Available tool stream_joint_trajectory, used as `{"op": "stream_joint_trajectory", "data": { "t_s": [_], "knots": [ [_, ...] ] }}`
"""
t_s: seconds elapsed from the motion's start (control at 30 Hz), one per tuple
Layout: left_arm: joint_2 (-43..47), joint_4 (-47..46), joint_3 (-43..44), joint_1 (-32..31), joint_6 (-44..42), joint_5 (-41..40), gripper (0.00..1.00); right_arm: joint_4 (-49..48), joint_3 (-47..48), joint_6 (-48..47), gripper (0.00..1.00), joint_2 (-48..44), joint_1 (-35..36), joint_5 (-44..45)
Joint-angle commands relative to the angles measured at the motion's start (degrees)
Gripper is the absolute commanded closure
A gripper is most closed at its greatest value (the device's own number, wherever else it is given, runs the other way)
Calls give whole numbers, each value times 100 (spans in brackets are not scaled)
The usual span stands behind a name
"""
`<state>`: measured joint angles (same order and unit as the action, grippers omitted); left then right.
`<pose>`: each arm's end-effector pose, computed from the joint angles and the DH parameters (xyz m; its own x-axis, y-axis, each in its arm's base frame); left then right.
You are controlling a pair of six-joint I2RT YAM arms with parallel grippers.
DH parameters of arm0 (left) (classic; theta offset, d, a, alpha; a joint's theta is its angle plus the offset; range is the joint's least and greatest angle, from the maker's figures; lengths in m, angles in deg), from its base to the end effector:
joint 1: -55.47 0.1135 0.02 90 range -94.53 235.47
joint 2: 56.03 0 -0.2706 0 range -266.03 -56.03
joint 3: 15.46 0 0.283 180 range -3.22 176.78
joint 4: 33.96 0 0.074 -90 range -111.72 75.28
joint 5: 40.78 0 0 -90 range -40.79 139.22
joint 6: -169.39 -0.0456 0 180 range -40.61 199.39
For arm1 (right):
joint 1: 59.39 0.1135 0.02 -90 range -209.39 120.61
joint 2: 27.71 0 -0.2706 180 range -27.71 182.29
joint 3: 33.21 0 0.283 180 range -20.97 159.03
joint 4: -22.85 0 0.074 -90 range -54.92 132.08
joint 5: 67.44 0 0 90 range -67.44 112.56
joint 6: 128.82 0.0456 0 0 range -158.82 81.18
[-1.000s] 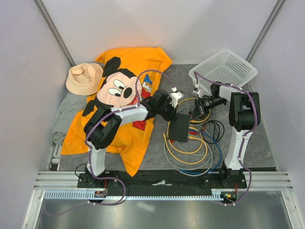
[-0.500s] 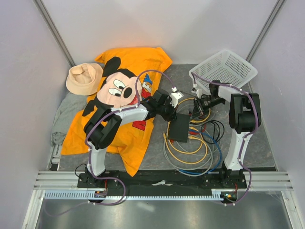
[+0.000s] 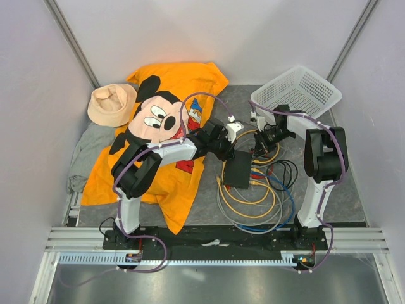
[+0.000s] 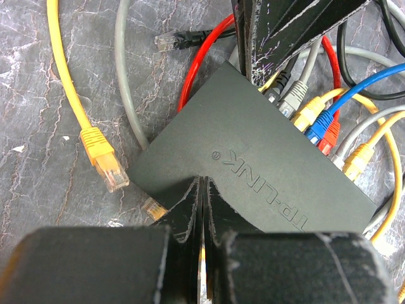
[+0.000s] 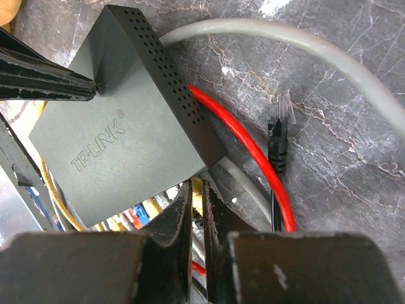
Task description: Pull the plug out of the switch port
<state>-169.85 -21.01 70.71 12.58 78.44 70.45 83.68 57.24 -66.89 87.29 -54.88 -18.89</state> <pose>0.3320 -0.3309 0.1539 -0.4629 0.4511 -0.7631 0.8436 0.4884 -0.2230 0.3969 0.0616 0.1333 -0.8240 -0.4188 -0.3815 -0.5665 0.6187 0.5443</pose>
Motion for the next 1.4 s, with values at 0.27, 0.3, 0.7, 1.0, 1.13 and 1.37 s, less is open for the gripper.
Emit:
{"op": "stream_joint_trajectory", "data": {
  "t_s": [0.27,0.3,0.7,1.0,1.13,1.37],
  "knots": [
    [-246,676,-124,-17,-257,-251,97,-307,-228,-49,100,58,173,541],
    [-237,659,-125,-17,-265,-251,97,-298,-245,-92,100,49,173,576],
    [-255,659,-125,-17,-265,-243,97,-386,-404,-14,100,-13,173,498],
    [-237,676,-116,-8,-292,-216,97,218,683,338,58,478,-398,-573],
    [-246,694,-98,-8,-300,-146,97,1062,1231,-100,52,883,-425,-1014],
    [-211,720,-151,-8,-300,-128,97,1687,1275,-785,51,1182,-416,-1128]
  ]
}}
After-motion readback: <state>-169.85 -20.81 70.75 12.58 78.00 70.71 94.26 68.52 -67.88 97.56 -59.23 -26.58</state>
